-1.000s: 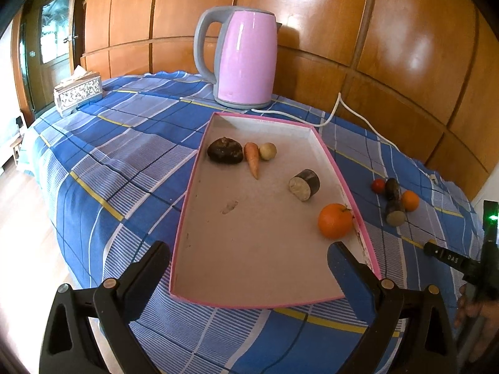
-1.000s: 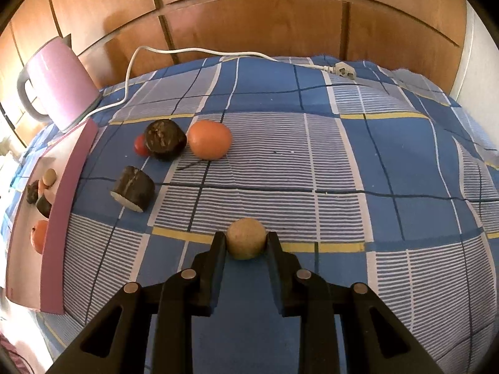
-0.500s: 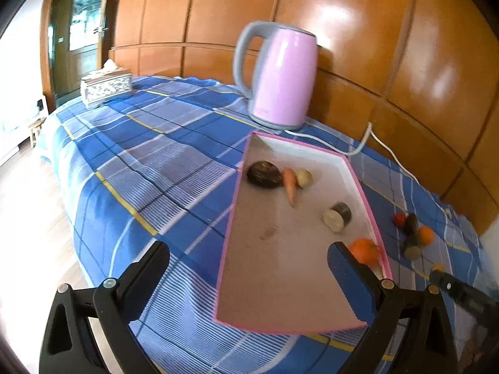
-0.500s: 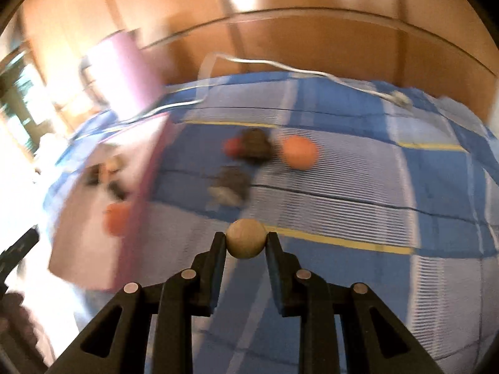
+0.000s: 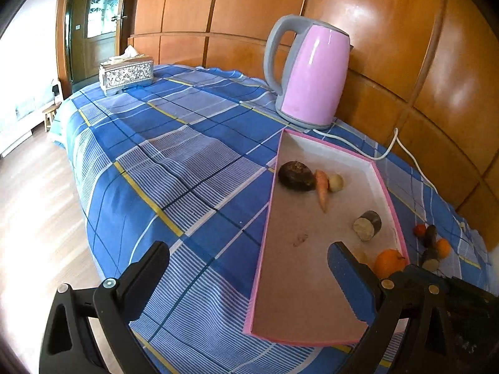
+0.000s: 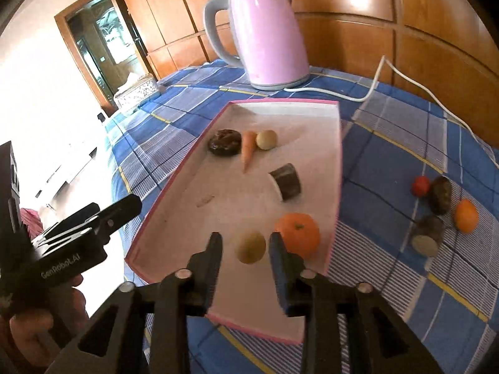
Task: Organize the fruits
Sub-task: 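Carry the beige ball into the tray and open the right tool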
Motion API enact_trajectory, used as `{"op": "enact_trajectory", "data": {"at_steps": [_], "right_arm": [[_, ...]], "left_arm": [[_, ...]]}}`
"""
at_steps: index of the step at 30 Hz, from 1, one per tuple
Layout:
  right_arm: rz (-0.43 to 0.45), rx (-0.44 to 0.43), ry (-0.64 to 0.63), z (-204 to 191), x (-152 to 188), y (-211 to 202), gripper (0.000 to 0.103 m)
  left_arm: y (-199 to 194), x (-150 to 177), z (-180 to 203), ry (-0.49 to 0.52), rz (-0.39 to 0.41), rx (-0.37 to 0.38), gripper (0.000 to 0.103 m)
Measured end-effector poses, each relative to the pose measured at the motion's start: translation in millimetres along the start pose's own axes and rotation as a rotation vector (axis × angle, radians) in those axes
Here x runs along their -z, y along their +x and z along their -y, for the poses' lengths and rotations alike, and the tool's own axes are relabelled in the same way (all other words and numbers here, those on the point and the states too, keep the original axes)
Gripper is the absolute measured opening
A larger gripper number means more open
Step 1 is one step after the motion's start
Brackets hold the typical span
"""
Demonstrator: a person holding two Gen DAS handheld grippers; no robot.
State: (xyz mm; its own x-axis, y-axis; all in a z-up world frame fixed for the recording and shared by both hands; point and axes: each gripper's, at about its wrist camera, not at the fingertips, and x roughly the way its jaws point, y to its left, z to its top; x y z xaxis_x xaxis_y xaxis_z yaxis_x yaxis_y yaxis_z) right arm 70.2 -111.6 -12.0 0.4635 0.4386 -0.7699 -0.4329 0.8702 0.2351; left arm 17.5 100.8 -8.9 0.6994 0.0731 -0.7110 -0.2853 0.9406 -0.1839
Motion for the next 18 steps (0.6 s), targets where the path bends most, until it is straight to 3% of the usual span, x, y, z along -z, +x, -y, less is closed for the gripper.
{"op": "enact_trajectory", "data": {"at_steps": [4, 12, 16, 18], "right_arm": [[0.011, 0.022, 0.026, 7, 11, -7, 0.039], [0.084, 0.121, 0.194, 54, 31, -40, 0.039], [0.107, 0.229, 0.278, 81, 45, -55, 0.039], [0.105, 0.345, 0.323, 97, 53, -61, 0.042]], "left_arm": [[-1, 3, 6, 0.022, 0.0, 0.006, 0.102], [-7, 8, 19, 0.069, 0.017, 0.034, 0.102], [-10, 12, 29, 0.103, 0.018, 0.048, 0.102], [-12, 14, 33, 0.121, 0.021, 0.06, 0.102]]}}
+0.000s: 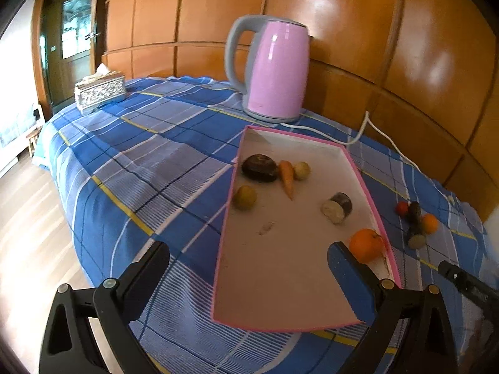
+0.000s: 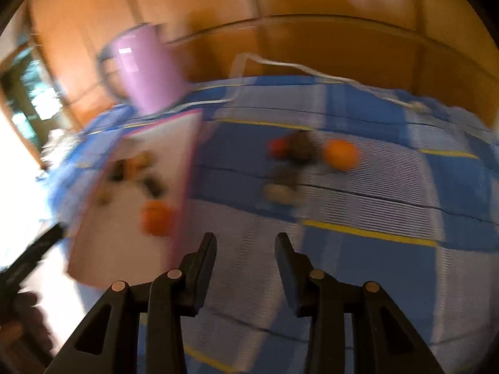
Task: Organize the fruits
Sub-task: 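Carry the beige ball into the tray and open the right tool, then reach the left tool toward the small red tomato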
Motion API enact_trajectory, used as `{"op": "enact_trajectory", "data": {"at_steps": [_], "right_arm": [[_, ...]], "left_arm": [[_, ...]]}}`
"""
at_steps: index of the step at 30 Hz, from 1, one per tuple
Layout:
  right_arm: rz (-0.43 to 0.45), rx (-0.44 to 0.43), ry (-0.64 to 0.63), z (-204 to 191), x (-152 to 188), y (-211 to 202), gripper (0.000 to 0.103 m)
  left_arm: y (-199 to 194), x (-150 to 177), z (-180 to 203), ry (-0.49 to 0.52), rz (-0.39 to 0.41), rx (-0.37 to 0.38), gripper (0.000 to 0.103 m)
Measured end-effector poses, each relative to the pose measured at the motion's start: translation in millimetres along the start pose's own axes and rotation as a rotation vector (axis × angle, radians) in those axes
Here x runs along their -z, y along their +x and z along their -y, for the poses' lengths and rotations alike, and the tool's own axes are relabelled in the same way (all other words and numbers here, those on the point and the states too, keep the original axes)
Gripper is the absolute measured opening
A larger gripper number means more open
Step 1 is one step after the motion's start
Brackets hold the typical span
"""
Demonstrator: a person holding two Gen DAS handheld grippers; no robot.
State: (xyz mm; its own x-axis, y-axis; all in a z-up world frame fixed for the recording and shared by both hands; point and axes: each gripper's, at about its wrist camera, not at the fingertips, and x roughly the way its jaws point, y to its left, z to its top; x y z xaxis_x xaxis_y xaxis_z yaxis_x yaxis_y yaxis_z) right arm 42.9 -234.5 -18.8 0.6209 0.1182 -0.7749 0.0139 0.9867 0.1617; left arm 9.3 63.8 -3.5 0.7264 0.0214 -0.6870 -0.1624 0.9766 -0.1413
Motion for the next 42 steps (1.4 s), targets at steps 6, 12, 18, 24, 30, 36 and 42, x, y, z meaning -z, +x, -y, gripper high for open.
{"op": "enact_trajectory", "data": {"at_steps": [6, 12, 18, 24, 30, 36, 42], "right_arm": [[0.023, 0.192, 0.078, 47, 7, -4, 0.051], [0.021, 0.246, 0.143, 78, 19, -7, 0.056], [0.04, 0.3, 0.183, 99, 25, -8, 0.056], [0.058, 0.356, 0.225, 117, 32, -14, 0.056], [0.065, 0.392, 0.27, 135, 36, -16, 0.056], [0.074, 0.411, 0.272, 142, 39, -14, 0.056], [0.081, 0.434, 0.261, 149, 40, -12, 0.056]], "left_arm": [[-4, 3, 15, 0.045, -0.001, 0.035, 0.102], [-4, 6, 25, 0.07, -0.017, 0.057, 0.102], [-6, 10, 37, 0.112, -0.024, 0.092, 0.102], [-8, 11, 50, 0.157, -0.029, 0.141, 0.102], [-10, 4, 66, 0.192, -0.04, 0.198, 0.1], [-11, -7, 98, 0.263, -0.05, 0.263, 0.099], [-3, -14, 137, 0.322, -0.087, 0.324, 0.099]]}}
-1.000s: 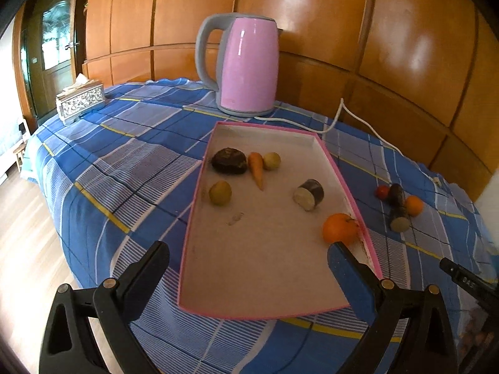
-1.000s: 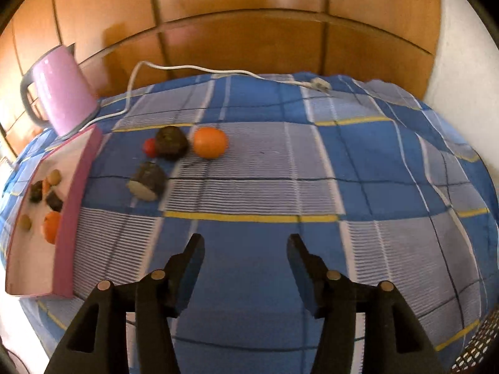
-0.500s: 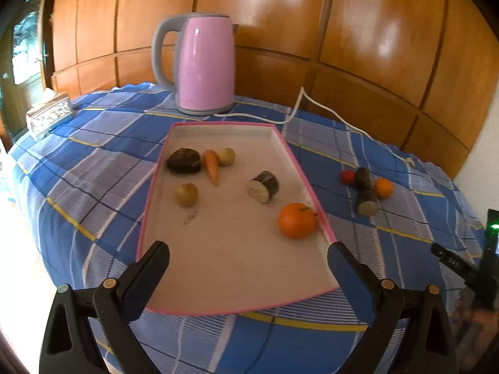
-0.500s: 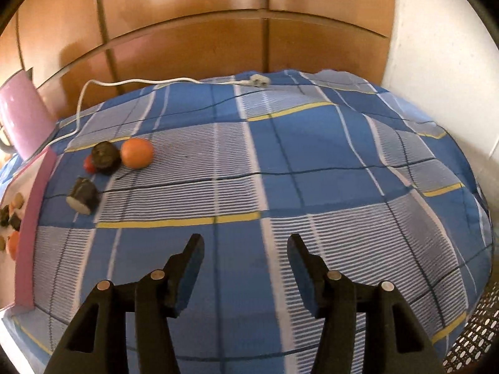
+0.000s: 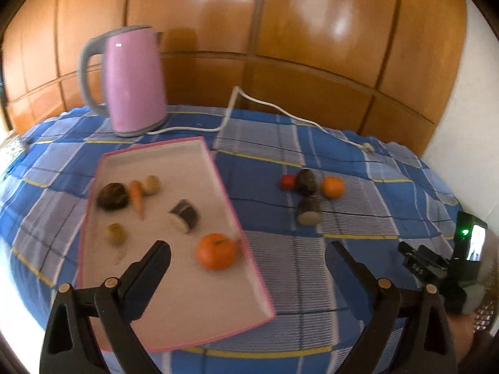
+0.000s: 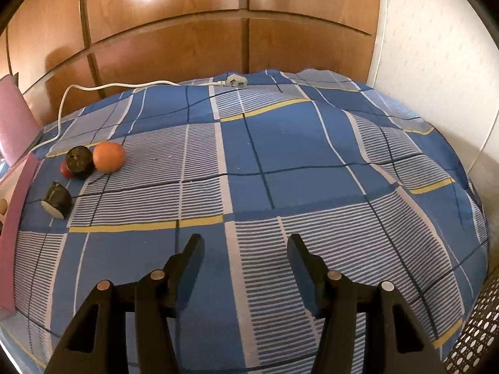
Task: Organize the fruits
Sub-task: 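Reach the left tool toward the small red tomato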
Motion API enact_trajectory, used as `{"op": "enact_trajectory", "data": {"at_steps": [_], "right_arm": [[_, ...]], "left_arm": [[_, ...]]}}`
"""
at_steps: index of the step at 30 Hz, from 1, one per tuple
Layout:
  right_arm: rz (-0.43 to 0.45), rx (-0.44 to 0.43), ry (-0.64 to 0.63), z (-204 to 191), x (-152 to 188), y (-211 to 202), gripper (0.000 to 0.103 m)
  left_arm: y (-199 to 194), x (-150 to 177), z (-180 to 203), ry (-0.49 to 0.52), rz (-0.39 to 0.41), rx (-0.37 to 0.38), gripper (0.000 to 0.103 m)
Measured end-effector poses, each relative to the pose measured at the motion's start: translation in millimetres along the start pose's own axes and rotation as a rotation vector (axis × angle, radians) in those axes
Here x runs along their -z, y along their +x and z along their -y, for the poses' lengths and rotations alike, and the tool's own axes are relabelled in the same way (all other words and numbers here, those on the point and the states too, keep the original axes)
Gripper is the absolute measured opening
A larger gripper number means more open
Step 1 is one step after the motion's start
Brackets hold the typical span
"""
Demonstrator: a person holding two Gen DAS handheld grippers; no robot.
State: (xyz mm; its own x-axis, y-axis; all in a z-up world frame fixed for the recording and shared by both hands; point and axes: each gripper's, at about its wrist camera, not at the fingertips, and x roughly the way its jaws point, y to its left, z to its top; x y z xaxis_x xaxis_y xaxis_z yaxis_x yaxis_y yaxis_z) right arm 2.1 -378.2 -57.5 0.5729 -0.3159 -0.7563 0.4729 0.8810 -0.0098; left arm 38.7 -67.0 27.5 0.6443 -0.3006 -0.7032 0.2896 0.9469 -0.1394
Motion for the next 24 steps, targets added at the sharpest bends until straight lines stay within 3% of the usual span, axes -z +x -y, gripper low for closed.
{"op": "enact_trajectory", "data": {"at_steps": [7, 15, 19, 21, 24], "right_arm": [[0.001, 0.014, 0.012, 9, 1, 6, 0.062], [0.014, 0.01, 0.002, 9, 2, 7, 0.065], [0.018, -0.002, 0.004, 10, 2, 8, 0.066], [0.022, -0.003, 0.001, 10, 3, 8, 0.066], [0.026, -0.008, 0.0, 10, 3, 8, 0.067]], "left_arm": [[28, -21, 23, 0.018, -0.058, 0.065, 0.094], [80, -54, 43, 0.048, -0.174, 0.124, 0.054], [106, -73, 40, 0.007, -0.239, 0.146, 0.051], [117, -81, 36, 0.007, -0.262, 0.142, 0.04], [136, -91, 35, 0.123, -0.318, 0.142, 0.039]]}}
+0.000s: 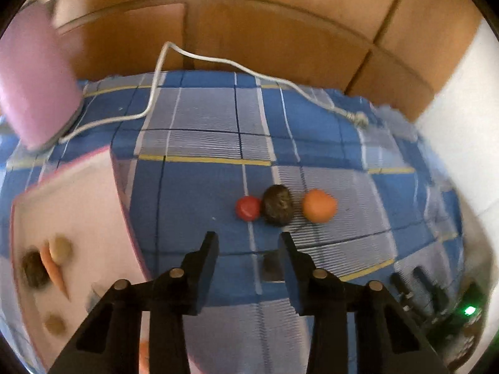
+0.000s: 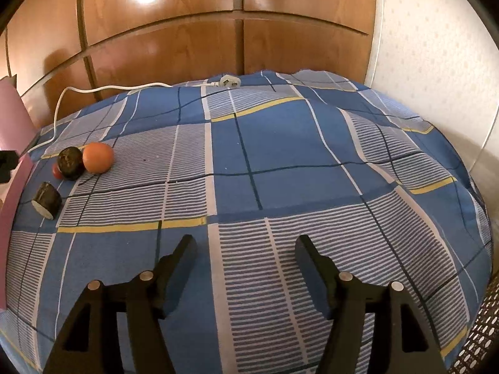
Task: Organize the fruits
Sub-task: 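Reach the left tool toward the small red tomato, then grasp the red tomato with the left tool and lift it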
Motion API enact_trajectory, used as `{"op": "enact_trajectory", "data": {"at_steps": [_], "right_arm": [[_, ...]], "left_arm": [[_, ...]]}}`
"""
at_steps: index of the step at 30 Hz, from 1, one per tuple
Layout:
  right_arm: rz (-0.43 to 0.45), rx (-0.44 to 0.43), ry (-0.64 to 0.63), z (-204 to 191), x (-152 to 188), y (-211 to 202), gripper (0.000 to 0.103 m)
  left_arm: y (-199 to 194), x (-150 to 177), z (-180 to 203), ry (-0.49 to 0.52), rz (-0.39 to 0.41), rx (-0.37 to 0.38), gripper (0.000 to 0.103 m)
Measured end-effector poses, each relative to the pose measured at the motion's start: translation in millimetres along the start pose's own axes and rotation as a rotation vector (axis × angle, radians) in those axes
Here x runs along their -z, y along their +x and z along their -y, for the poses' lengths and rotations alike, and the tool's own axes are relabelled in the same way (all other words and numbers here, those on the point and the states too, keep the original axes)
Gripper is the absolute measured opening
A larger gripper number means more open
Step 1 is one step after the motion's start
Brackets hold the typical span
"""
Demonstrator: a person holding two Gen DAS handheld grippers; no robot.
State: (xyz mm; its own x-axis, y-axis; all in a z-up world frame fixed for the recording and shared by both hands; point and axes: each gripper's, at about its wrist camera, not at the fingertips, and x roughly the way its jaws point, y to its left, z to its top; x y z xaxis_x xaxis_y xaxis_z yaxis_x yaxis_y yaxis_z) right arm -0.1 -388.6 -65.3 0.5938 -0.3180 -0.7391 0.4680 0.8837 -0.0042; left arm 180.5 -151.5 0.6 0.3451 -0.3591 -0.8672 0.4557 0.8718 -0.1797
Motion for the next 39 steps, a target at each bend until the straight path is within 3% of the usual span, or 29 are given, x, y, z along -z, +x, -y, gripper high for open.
{"op": "enact_trajectory", "data": {"at_steps": [5, 18, 27, 32, 39], "right_arm": [[0.005, -0.011, -0.001, 2, 0, 1, 0.07], [0.008, -0.012, -0.003, 0, 0, 2, 0.072], [0.009, -0.011, -0.007, -1, 2, 3, 0.072], [-0.001, -0.009, -0.018, -2, 0, 4, 0.072], [0.008, -0.006, -0.023, -2, 2, 5, 0.072]], "left_arm": [[24, -3, 6, 0.214, -0.063, -0.015, 0.041], [68, -23, 17, 0.37, -0.117, -0.023, 0.042], [82, -28, 21, 0.365, -0.112, 0.018, 0.041], [83, -31, 20, 0.363, -0.114, 0.025, 0.026], [69, -23, 15, 0.306, -0.07, 0.025, 0.025]]}}
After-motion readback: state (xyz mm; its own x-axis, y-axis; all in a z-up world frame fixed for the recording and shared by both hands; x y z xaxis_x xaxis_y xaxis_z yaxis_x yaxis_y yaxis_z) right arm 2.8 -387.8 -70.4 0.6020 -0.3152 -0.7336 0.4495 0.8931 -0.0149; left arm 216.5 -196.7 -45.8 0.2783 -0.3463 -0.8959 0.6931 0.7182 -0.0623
